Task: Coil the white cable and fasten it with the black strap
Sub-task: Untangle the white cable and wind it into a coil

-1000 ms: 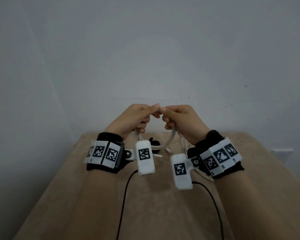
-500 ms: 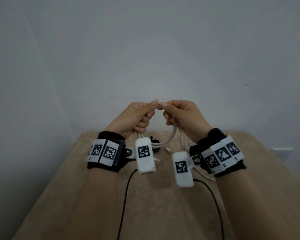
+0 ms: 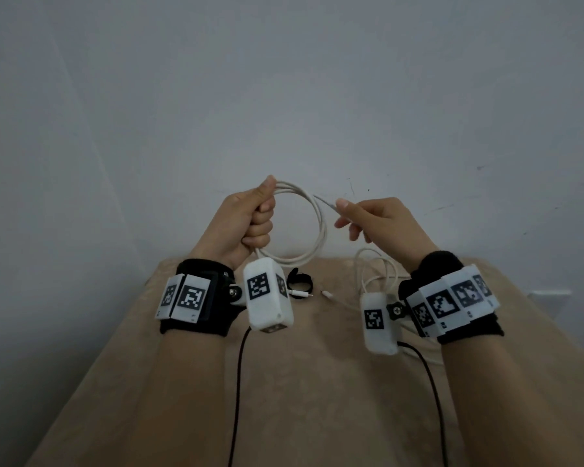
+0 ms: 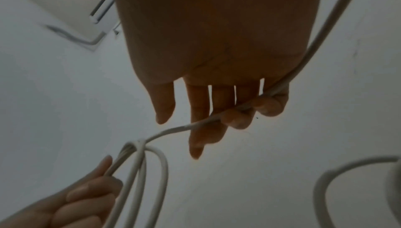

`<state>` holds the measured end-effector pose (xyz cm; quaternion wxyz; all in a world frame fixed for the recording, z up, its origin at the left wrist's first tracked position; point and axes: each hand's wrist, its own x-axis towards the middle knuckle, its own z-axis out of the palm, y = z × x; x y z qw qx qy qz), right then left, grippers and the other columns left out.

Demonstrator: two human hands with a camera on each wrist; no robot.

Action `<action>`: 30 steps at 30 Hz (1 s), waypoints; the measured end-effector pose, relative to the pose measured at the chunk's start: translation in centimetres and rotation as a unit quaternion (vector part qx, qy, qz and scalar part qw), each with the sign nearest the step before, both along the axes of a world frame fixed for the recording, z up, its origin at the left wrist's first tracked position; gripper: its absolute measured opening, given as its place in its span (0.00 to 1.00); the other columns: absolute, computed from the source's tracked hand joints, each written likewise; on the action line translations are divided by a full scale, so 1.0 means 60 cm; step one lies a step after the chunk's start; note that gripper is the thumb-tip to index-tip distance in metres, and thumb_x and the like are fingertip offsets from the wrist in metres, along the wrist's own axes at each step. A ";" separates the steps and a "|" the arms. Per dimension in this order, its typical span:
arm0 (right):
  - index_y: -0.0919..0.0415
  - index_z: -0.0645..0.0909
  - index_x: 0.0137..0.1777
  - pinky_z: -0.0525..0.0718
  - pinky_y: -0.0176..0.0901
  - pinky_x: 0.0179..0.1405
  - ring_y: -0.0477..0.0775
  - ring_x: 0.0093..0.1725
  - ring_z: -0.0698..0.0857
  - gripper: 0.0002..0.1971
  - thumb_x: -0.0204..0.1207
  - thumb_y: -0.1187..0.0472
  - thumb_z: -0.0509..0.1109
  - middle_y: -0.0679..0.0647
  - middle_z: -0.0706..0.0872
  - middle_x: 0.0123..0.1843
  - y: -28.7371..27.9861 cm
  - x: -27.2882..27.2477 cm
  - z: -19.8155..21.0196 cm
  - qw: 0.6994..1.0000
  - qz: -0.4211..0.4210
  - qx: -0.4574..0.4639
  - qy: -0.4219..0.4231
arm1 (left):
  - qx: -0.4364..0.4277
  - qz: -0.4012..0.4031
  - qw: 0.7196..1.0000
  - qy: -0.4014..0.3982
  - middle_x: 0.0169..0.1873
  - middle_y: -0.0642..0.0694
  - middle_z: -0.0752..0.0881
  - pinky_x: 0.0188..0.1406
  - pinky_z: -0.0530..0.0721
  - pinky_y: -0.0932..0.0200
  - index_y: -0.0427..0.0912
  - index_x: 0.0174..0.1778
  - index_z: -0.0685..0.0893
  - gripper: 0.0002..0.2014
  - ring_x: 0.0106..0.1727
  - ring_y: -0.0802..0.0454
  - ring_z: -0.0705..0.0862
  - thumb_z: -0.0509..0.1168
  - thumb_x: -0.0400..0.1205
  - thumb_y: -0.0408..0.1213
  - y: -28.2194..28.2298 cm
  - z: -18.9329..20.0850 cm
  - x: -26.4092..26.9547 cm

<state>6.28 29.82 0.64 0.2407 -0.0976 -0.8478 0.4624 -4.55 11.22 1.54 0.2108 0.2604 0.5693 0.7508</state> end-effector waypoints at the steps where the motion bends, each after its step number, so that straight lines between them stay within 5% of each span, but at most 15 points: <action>1: 0.56 0.89 0.36 0.75 0.37 0.39 0.40 0.29 0.77 0.19 0.77 0.42 0.67 0.49 0.83 0.29 0.004 0.002 0.001 1.000 -0.012 -0.005 0.012 | 0.007 0.004 1.000 -0.004 0.16 0.56 0.59 0.13 0.50 0.68 0.46 0.27 0.66 0.22 0.14 0.63 0.54 0.59 0.85 0.49 -0.002 0.001 0.000; 9: 0.57 0.87 0.30 0.72 0.37 0.33 0.49 0.30 0.71 0.13 0.76 0.59 0.73 0.61 0.78 0.34 -0.006 -0.006 0.007 0.962 0.057 -0.217 0.157 | 0.111 0.017 0.991 -0.077 0.14 0.56 0.59 0.09 0.52 0.69 0.46 0.27 0.64 0.22 0.12 0.63 0.55 0.57 0.85 0.51 0.007 0.011 0.001; 14: 0.65 0.86 0.46 0.73 0.37 0.28 0.49 0.26 0.73 0.09 0.78 0.58 0.70 0.56 0.84 0.37 -0.025 -0.022 -0.004 0.954 0.080 -0.269 0.104 | 0.173 0.017 0.978 -0.116 0.14 0.56 0.58 0.08 0.53 0.70 0.46 0.27 0.63 0.22 0.11 0.62 0.55 0.55 0.86 0.52 0.012 0.012 0.000; 18: 0.59 0.86 0.48 0.82 0.32 0.41 0.45 0.41 0.85 0.06 0.78 0.58 0.71 0.51 0.88 0.44 -0.031 -0.025 -0.010 0.970 0.034 -0.202 0.130 | 0.183 0.043 0.974 -0.124 0.13 0.56 0.59 0.07 0.54 0.69 0.46 0.27 0.64 0.22 0.11 0.62 0.55 0.56 0.86 0.51 0.015 0.007 -0.001; 21: 0.60 0.85 0.41 0.80 0.31 0.34 0.42 0.33 0.81 0.07 0.76 0.57 0.73 0.47 0.85 0.33 -0.028 -0.020 -0.005 0.973 -0.030 -0.140 0.182 | 0.199 0.067 0.967 -0.143 0.14 0.55 0.60 0.08 0.55 0.69 0.46 0.27 0.65 0.22 0.11 0.61 0.56 0.57 0.86 0.51 0.020 0.002 -0.002; 24: 0.62 0.87 0.37 0.76 0.37 0.26 0.45 0.24 0.78 0.16 0.76 0.49 0.71 0.49 0.85 0.28 -0.033 -0.016 -0.003 0.992 0.015 -0.099 0.081 | 0.214 0.074 0.962 -0.151 0.14 0.55 0.60 0.09 0.56 0.69 0.45 0.28 0.65 0.22 0.12 0.61 0.56 0.56 0.86 0.50 0.026 -0.002 -0.001; 27: 0.56 0.90 0.38 0.73 0.28 0.24 0.36 0.22 0.78 0.20 0.75 0.40 0.68 0.48 0.89 0.34 -0.047 -0.015 -0.005 0.998 0.043 0.008 -0.037 | 0.217 0.094 0.961 -0.142 0.14 0.55 0.61 0.10 0.56 0.68 0.45 0.28 0.66 0.21 0.12 0.61 0.56 0.56 0.86 0.51 0.030 -0.003 0.000; 30: 0.53 0.91 0.37 0.69 0.27 0.25 0.38 0.20 0.74 0.17 0.73 0.41 0.70 0.47 0.85 0.27 -0.061 -0.010 0.001 0.987 0.126 0.013 -0.100 | 0.214 0.117 0.961 -0.133 0.15 0.56 0.61 0.11 0.57 0.68 0.45 0.29 0.67 0.21 0.13 0.61 0.56 0.56 0.86 0.51 0.031 -0.006 -0.002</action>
